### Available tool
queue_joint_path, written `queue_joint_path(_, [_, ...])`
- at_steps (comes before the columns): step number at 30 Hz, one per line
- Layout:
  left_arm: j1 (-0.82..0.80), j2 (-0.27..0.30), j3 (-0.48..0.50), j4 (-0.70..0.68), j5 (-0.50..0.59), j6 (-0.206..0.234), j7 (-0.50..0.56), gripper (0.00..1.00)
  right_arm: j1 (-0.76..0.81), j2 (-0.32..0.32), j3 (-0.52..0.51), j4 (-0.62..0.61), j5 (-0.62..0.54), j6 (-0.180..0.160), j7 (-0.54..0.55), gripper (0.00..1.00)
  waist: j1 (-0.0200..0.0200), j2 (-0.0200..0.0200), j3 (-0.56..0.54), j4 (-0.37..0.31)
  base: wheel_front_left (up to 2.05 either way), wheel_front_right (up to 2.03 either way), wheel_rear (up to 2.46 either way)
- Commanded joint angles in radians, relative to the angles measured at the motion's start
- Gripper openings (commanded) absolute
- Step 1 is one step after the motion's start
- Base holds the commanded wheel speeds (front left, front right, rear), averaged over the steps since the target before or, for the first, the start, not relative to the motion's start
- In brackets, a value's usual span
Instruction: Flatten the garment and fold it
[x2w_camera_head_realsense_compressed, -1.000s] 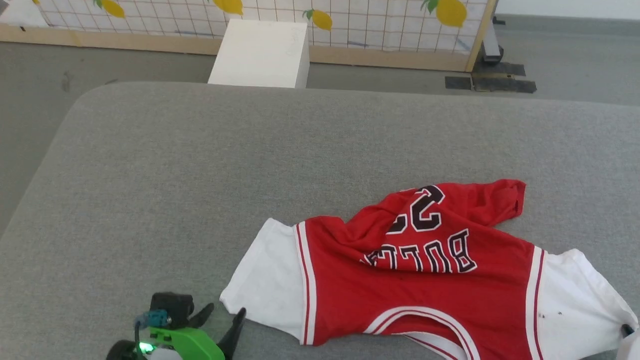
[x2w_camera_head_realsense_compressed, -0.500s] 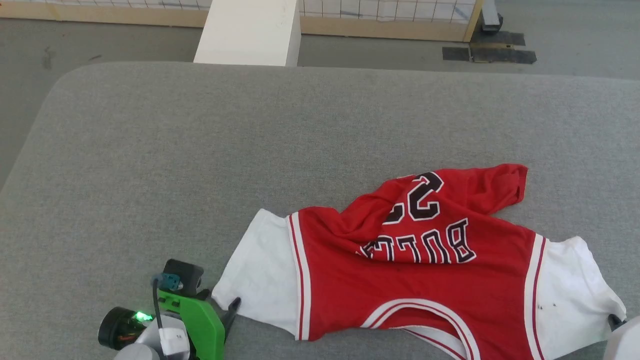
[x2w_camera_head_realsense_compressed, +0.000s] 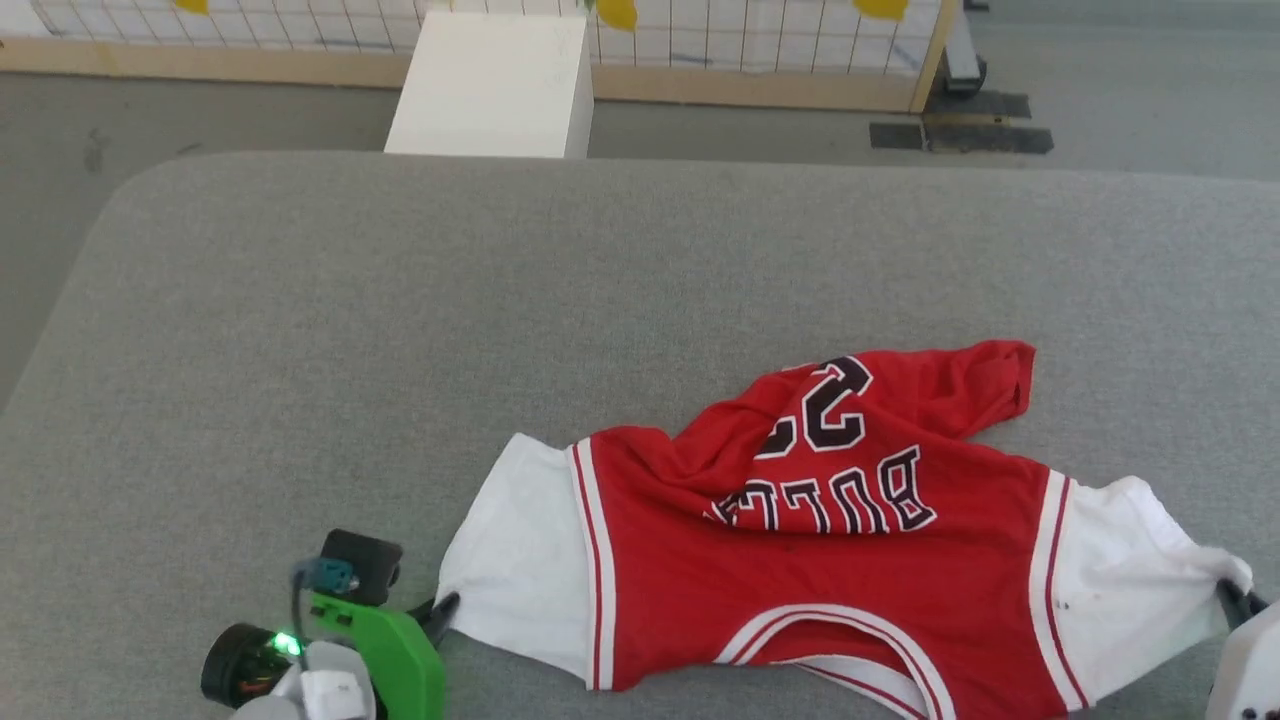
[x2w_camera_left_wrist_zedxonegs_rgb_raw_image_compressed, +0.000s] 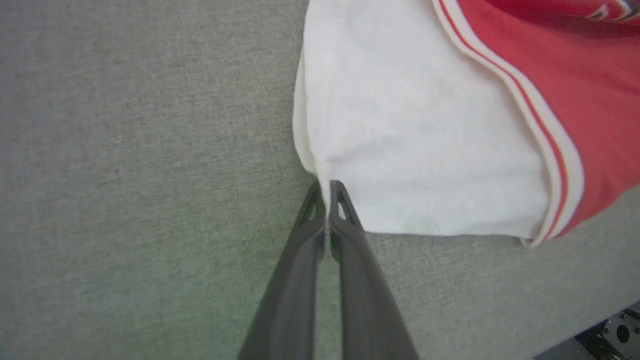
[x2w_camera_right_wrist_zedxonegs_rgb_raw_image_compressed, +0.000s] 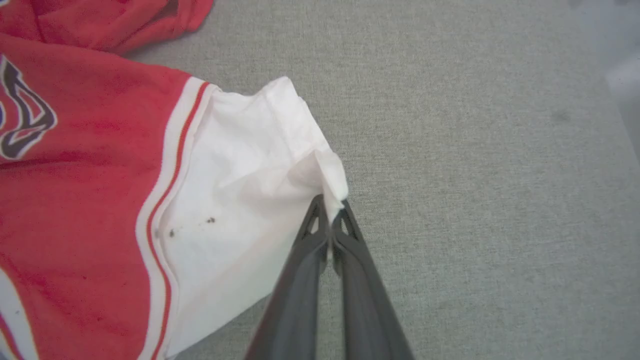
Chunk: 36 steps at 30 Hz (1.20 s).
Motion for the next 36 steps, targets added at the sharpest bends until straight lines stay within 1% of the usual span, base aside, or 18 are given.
queue_joint_path(1, [0.018,0.016,0.014,-0.017,-0.012,-0.005,-0.028,0.0,-0.024,-0.02,0.009,-0.021,0.017,-0.002,-0.006,0.0,0.0,0.0,-0.045,-0.002,0.0,0.0,0.0])
queue_joint_path(6, [0.057,0.052,0.072,-0.129,-0.036,0.001,-0.095,0.0,-0.057,-0.085,0.027,-0.096,0.083,-0.002,0.0,0.0,0.0,0.0,-0.112,0.001,0.0,0.0,0.0])
queue_joint_path(9, [0.075,0.081,0.111,-0.228,-0.038,0.019,-0.117,0.0,-0.095,-0.12,0.026,-0.154,0.138,-0.002,0.03,0.0,0.0,0.0,-0.149,0.002,0.0,0.0,0.0])
queue_joint_path(14, [0.076,0.104,0.202,-0.413,-0.082,0.056,-0.135,0.0,-0.191,-0.15,-0.01,-0.216,0.204,-0.002,0.082,0.0,0.0,0.0,-0.181,-0.005,0.0,0.0,0.0])
queue_joint_path(17, [0.048,0.124,0.256,-0.524,-0.097,0.076,-0.137,0.0,-0.27,-0.167,-0.026,-0.24,0.23,-0.002,0.097,0.0,0.0,0.0,-0.187,-0.01,0.0,0.0,0.0])
queue_joint_path(19, [0.014,0.135,0.291,-0.585,-0.105,0.086,-0.138,0.0,-0.33,-0.166,-0.046,-0.249,0.239,-0.002,0.114,0.0,0.0,0.0,-0.182,-0.014,0.0,0.0,0.0])
queue_joint_path(21, [-0.029,0.149,0.324,-0.633,-0.105,0.097,-0.141,0.0,-0.396,-0.167,-0.049,-0.259,0.245,-0.002,0.133,0.0,0.0,0.0,-0.171,-0.021,0.0,0.0,0.0])
queue_joint_path(23, [-0.077,0.159,0.354,-0.664,-0.109,0.108,-0.143,0.0,-0.46,-0.182,-0.036,-0.263,0.239,-0.002,0.143,0.0,0.0,0.0,-0.158,-0.03,0.0,0.0,0.0])
queue_joint_path(26, [-0.152,0.166,0.397,-0.682,-0.125,0.132,-0.136,0.0,-0.562,-0.201,-0.014,-0.246,0.238,-0.002,0.147,0.0,0.0,0.0,-0.128,-0.046,0.0,0.0,0.0])
queue_joint_path(29, [-0.24,0.196,0.428,-0.675,-0.117,0.139,-0.129,0.0,-0.678,-0.221,0.024,-0.202,0.232,-0.002,0.13,0.0,0.0,0.0,-0.079,-0.066,0.0,0.0,0.0])
queue_joint_path(32, [-0.338,0.214,0.429,-0.629,-0.123,0.133,-0.123,0.0,-0.781,-0.239,0.069,-0.131,0.222,-0.002,0.101,0.0,0.0,0.0,-0.023,-0.078,0.0,0.0,0.0])
queue_joint_path(36, [-0.522,0.235,0.391,-0.516,-0.128,0.105,-0.102,0.0,-0.946,-0.255,0.13,-0.023,0.207,-0.002,0.051,0.0,0.0,0.0,0.081,-0.094,0.0,0.0,0.0])
